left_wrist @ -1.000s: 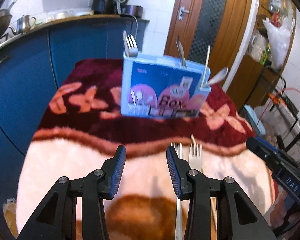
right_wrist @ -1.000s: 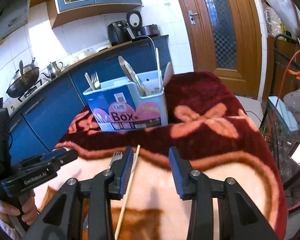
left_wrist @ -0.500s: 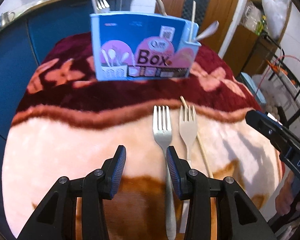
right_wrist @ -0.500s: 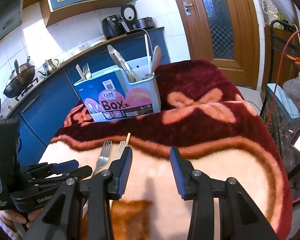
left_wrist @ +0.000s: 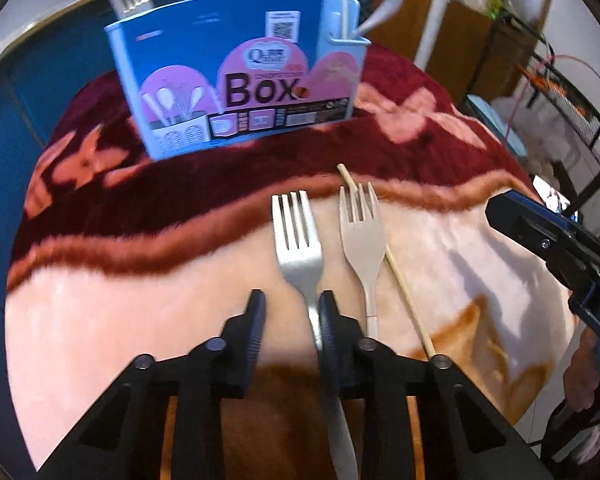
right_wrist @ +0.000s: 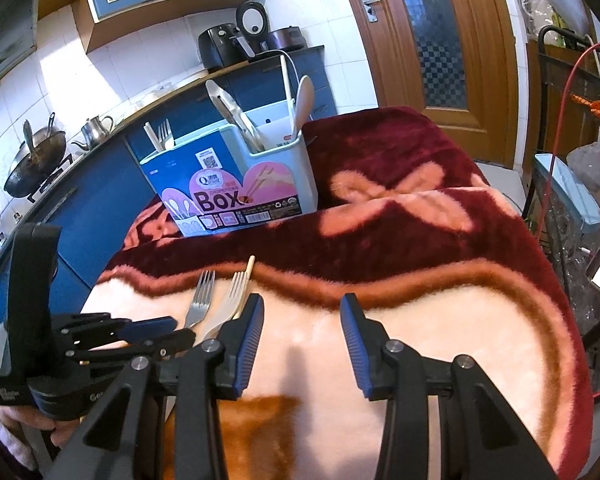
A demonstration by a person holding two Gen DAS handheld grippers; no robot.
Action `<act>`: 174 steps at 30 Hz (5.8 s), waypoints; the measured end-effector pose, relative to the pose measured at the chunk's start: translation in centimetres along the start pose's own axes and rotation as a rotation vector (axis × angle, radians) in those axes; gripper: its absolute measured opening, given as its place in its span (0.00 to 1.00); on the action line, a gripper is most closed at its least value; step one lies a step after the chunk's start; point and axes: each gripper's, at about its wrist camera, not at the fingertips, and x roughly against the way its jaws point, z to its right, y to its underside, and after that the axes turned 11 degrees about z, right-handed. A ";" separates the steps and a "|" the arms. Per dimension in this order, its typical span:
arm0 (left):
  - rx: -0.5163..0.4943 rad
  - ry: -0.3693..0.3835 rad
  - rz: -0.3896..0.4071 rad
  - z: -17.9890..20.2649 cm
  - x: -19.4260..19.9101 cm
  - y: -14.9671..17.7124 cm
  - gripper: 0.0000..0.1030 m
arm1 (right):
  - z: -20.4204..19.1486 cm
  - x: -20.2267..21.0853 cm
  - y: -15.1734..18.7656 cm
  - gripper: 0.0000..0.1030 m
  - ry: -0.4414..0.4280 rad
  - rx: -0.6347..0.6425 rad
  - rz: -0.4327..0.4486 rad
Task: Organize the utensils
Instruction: 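Grasp a silver fork with the left tool while the right tool grasps the wooden chopstick, then lift the fork with the left tool while the right tool carries the chopstick to the holder, then lower the fork into the holder and open the left tool while the right tool releases the chopstick, then move the open right tool down to the white plastic fork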
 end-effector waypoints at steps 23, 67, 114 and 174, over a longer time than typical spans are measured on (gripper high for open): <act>0.225 0.028 0.250 -5.0 4.5 1.8 0.02 | -3.1 -2.1 1.3 0.42 -0.060 0.065 -0.137; 0.232 0.001 0.534 -6.8 9.5 0.5 0.02 | -1.2 -3.2 -2.7 0.06 -0.062 0.038 -0.062; 0.263 -0.245 0.960 -9.5 5.0 -14.8 0.02 | -1.9 -6.9 -13.2 0.06 -0.204 0.008 0.319; 0.246 -0.216 0.698 -7.7 9.6 -9.9 0.19 | -4.6 -4.2 -12.2 0.25 -0.134 0.058 0.355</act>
